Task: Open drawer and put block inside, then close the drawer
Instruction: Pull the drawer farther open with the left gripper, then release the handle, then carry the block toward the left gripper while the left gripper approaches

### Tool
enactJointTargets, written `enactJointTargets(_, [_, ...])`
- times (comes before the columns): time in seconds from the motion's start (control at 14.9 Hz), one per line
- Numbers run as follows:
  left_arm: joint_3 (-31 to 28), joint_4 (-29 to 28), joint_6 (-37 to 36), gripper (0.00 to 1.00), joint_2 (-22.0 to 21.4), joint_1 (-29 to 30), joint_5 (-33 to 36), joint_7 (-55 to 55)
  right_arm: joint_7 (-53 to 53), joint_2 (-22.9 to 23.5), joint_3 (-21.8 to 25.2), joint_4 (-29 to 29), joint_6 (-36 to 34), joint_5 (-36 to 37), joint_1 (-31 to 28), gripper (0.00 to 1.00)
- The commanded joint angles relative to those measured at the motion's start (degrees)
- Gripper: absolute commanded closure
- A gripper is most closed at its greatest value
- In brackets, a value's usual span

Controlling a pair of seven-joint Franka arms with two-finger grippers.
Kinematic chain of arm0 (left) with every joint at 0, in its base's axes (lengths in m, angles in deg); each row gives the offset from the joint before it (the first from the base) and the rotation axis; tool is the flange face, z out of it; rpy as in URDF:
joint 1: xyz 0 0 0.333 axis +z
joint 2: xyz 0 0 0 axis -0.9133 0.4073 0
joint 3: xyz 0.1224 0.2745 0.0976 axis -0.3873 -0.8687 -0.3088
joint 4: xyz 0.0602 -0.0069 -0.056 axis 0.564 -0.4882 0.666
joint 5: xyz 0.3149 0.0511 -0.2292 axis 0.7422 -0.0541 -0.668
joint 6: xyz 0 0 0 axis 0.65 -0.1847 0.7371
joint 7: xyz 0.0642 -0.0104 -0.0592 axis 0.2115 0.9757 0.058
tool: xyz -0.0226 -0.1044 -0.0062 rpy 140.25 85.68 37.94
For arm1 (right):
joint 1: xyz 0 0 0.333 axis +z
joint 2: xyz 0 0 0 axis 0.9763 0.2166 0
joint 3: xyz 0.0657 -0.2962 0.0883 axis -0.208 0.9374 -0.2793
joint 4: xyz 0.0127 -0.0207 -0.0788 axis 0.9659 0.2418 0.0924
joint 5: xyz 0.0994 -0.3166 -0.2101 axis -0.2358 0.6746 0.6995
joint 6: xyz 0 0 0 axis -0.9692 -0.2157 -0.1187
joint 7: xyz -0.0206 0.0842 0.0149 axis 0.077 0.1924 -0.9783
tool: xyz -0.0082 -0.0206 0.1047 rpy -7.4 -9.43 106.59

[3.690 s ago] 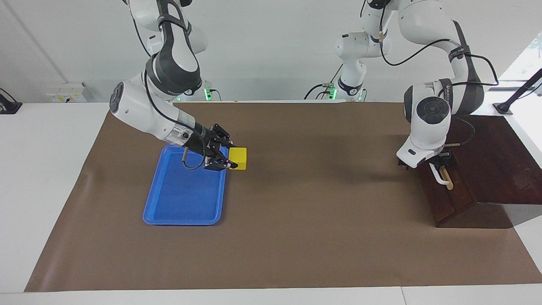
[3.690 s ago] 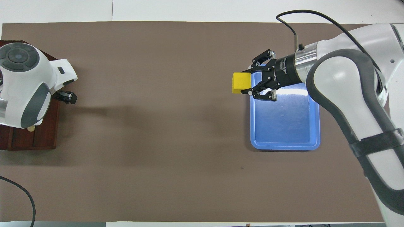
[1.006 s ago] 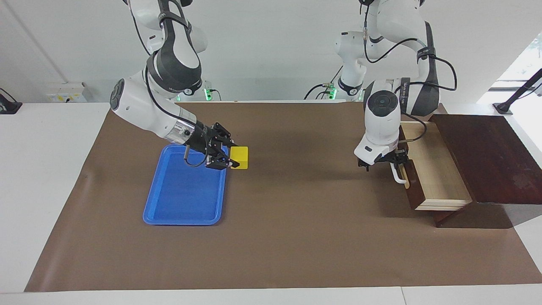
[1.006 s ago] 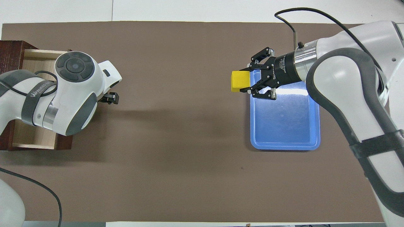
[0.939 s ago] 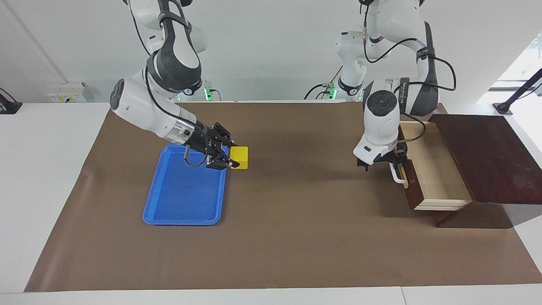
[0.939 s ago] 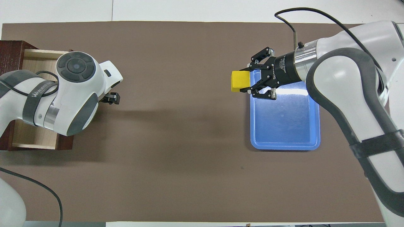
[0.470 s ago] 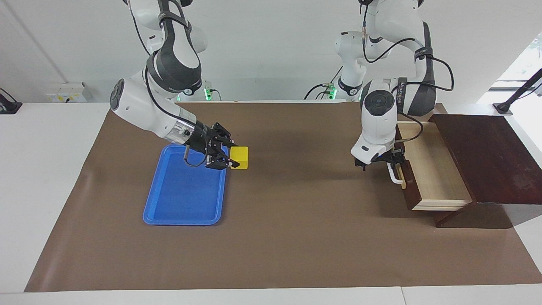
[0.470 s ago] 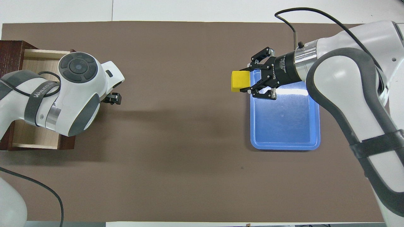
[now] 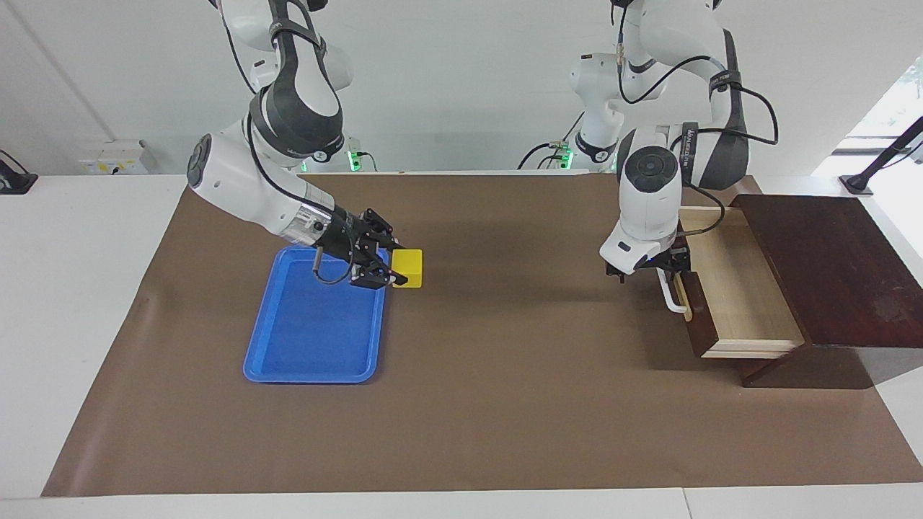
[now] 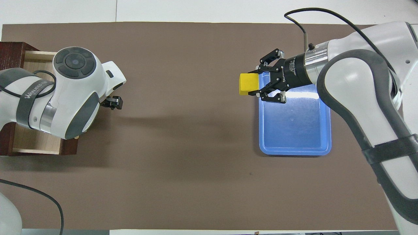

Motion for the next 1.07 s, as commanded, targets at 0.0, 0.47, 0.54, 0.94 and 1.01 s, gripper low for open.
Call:
enactJointTargets(0.0, [-0.4,2.0,-2.5,0.00,-0.7,-0.5,-3.2,-1.4,0.5,0.3,-0.3,-0.9,-0.8,0.5,-0.5,1.00])
enactJointTargets(0.47, [-0.1,3.3,-0.9,0.00,-4.4,-1.1,-11.3,-1.3,-0.1,0.3,-0.3,-0.9,-0.7,0.4,-0.3,1.00])
enactJointTargets(0.54, [-0.1,3.0,1.0,0.00,-5.6,-1.1,-11.7,-0.5,-0.9,0.3,-0.3,-1.0,-0.5,0.4,0.1,1.00])
enactJointTargets(0.94, [0.0,2.6,1.0,0.00,-8.5,-1.1,-12.1,1.3,-5.7,0.4,-0.3,-1.4,2.4,0.2,4.4,1.00])
enactJointTargets(1.01, [0.0,2.6,1.0,0.00,-8.5,-1.2,-12.7,1.7,-6.4,0.4,-0.3,-1.4,3.0,0.2,5.0,1.00])
